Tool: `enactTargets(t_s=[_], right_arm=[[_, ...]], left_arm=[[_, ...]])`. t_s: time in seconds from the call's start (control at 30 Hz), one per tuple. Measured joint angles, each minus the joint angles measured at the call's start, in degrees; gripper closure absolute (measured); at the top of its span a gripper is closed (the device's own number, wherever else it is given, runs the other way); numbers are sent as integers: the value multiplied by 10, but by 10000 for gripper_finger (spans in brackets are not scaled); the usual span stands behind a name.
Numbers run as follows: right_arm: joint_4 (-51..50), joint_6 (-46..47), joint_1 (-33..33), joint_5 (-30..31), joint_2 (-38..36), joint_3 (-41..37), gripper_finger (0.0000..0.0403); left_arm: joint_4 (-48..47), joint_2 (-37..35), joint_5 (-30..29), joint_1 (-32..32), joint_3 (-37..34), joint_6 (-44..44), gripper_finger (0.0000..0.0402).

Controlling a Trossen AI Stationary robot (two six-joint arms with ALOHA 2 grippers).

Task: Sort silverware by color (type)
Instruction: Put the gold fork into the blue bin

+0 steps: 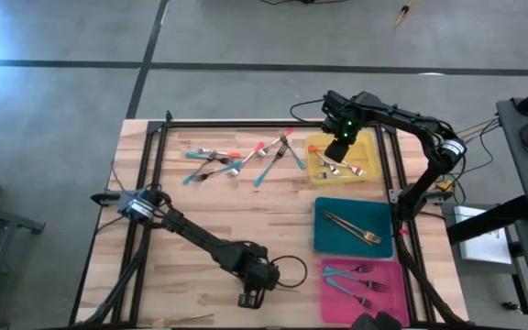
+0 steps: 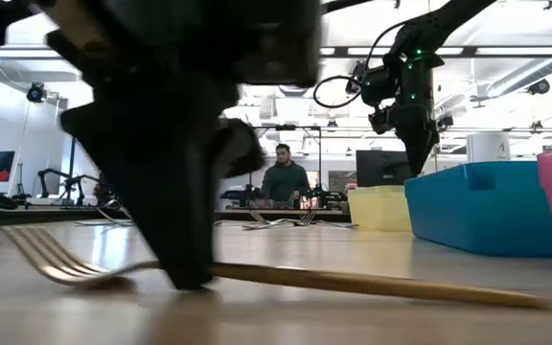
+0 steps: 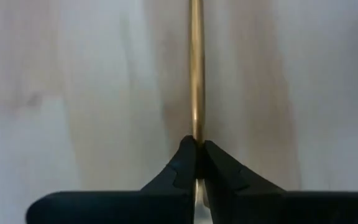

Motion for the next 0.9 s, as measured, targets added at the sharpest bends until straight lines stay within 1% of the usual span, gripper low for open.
enactTargets(t_s=[0.13,0.23,0.37,0.5,0.53,0.6,0.67,0.8,0.87,0.9], right_arm=[[0,0,0,0,0,0,316],[2,0,0,0,0,0,316],[5,13,0,-1,0,0,316],[16,29,0,-11,0,0,316],[23,35,0,-26,0,0,316],[42,44,0,-77,0,0,316],[74,53,1,-148,-2,0,316],[161,77,13,-294,-10,0,316],[212,95,25,-327,-16,0,316],[234,104,30,-329,-21,0,316]], left_arm=[[-93,-27,-50,4,-4,-22,401],[-129,-54,-82,10,-15,-32,401],[-107,-109,-113,26,-59,-44,401],[-32,-188,-160,62,-132,-51,402],[-11,-207,-167,74,-153,-51,402],[32,-246,-169,101,-199,-49,401],[79,-281,-170,131,-243,-42,401],[179,-340,-200,200,-315,-31,401],[219,-359,-215,238,-343,-31,401],[238,-366,-221,256,-354,-31,401]])
